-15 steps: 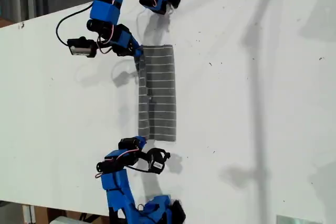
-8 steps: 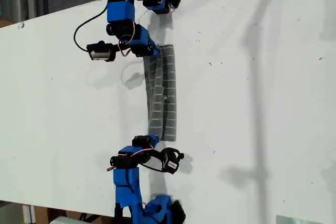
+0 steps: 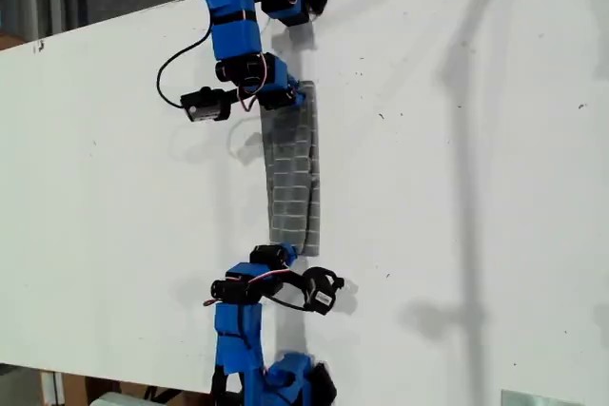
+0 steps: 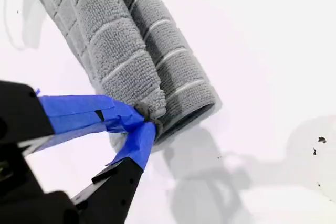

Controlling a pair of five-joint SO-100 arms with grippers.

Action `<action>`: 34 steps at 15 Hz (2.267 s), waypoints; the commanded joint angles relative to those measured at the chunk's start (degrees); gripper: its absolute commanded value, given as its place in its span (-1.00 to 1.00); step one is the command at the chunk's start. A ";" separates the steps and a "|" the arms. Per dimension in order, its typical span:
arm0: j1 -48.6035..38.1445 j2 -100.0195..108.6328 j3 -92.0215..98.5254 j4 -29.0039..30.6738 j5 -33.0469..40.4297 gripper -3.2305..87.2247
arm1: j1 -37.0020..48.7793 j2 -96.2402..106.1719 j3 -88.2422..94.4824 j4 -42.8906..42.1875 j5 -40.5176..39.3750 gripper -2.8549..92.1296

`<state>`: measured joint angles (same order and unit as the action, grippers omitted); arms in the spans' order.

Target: Grasp corners of a square towel and fold twice.

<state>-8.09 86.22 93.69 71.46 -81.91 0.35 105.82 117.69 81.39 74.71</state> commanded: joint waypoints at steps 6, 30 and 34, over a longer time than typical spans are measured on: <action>0.88 4.13 -7.73 9.05 1.41 -0.27 | 3.87 9.67 0.26 6.15 -2.72 -0.10; 7.03 109.95 62.14 17.23 -17.14 -0.28 | 3.43 6.33 24.52 -16.88 15.21 -0.94; 6.59 110.13 63.11 16.79 -16.17 -0.28 | -1.14 19.78 21.36 -0.53 23.20 -0.94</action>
<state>-1.23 196.08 156.18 86.84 -98.70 0.53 118.04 142.38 74.18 95.89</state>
